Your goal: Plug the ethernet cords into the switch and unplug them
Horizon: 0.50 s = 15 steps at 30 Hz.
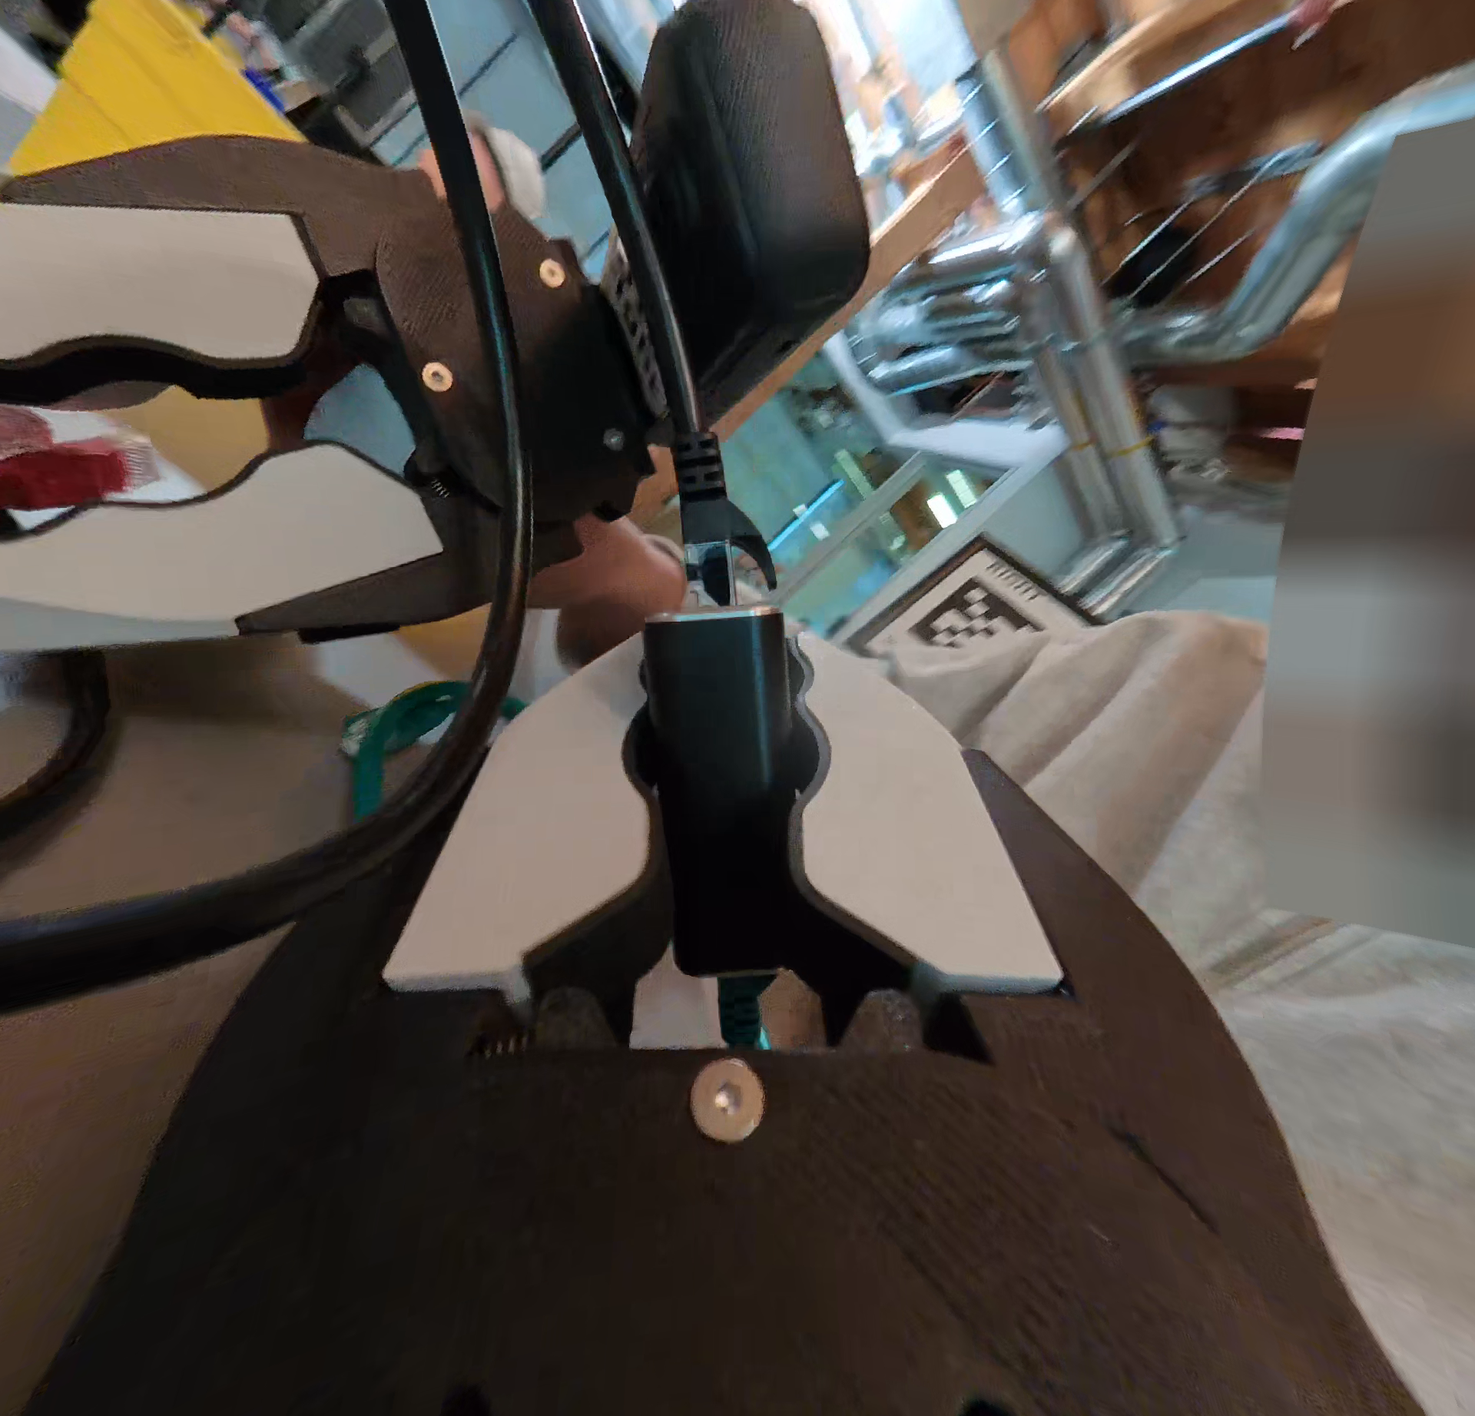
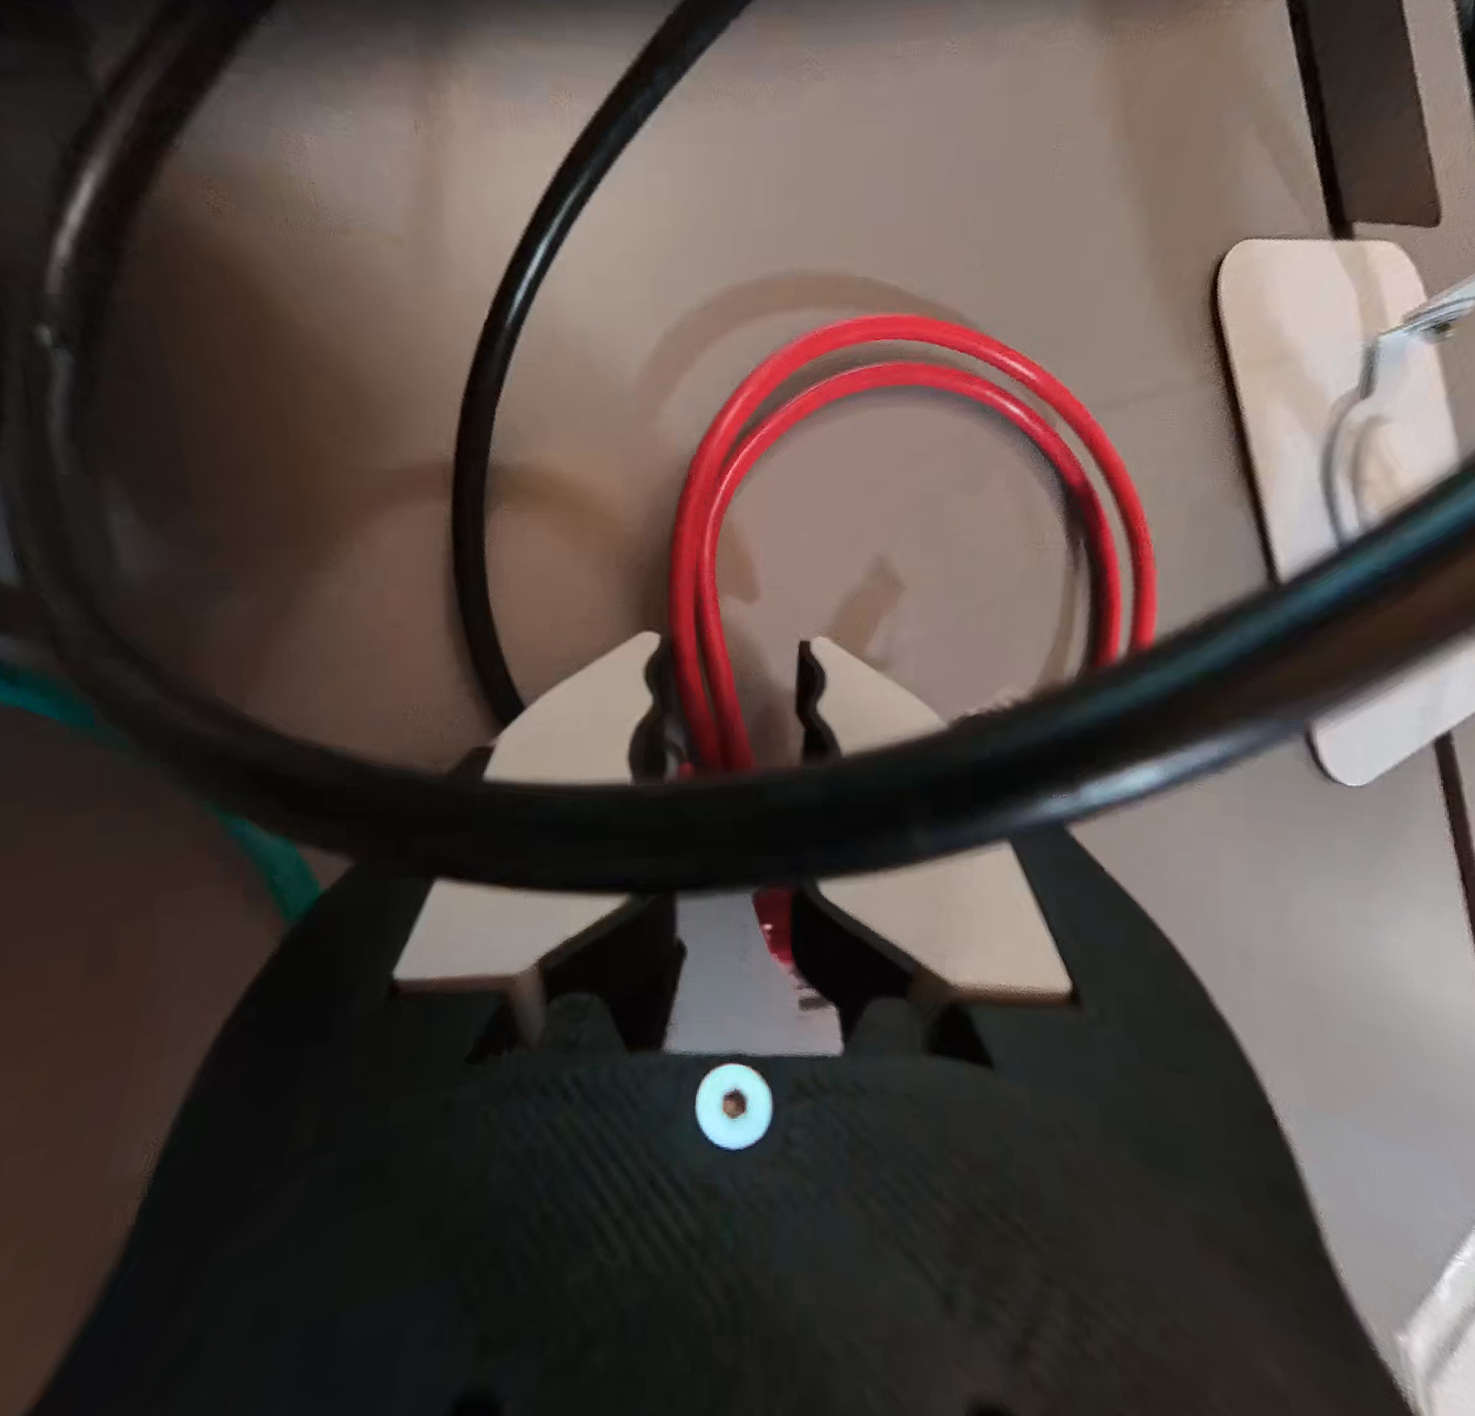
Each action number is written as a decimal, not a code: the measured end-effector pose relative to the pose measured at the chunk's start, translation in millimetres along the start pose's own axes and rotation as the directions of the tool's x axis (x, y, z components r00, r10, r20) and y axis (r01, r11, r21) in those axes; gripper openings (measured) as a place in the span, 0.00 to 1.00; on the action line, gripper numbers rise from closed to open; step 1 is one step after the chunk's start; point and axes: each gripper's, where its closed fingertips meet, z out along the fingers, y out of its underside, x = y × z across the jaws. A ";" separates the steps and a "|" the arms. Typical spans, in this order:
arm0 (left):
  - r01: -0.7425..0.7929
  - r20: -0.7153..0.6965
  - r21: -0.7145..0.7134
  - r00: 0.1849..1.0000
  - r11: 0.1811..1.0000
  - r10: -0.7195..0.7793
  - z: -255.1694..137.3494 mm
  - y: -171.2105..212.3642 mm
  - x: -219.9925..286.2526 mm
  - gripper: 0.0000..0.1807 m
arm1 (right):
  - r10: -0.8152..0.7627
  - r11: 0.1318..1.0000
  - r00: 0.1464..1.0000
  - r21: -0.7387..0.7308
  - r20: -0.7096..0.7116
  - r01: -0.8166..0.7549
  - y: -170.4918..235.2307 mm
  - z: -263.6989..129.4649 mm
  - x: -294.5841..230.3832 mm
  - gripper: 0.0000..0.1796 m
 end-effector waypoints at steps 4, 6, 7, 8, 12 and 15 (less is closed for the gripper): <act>-0.077 0.120 -0.044 0.989 0.996 0.082 4.5 5.6 -7.2 0.14 | 0.011 1.000 0.997 0.021 -0.070 -0.009 3.0 -1.6 11.0 0.06; -0.144 0.190 -0.072 0.969 0.987 0.156 4.6 6.4 -9.8 0.15 | 0.068 0.993 0.994 0.108 -0.090 -0.058 0.6 -7.2 18.7 0.06; -0.191 0.238 -0.106 0.948 0.976 0.211 3.8 7.1 -12.5 0.15 | 0.125 0.980 0.989 0.166 -0.082 -0.110 -2.5 -12.7 23.6 0.06; -0.237 0.283 -0.148 0.920 0.960 0.271 2.5 7.6 -15.4 0.15 | 0.188 0.961 0.980 0.220 -0.067 -0.169 -5.7 -19.4 29.6 0.06; -0.301 0.325 -0.214 0.875 0.929 0.359 -1.0 9.3 -18.2 0.15 | 0.249 0.947 0.960 0.242 -0.129 -0.213 -4.9 -41.6 52.3 0.06; -0.238 0.290 -0.146 0.918 0.960 0.272 -4.6 3.9 -17.0 0.15 | 0.176 0.980 0.957 0.137 -0.230 -0.147 2.3 -49.0 56.7 0.06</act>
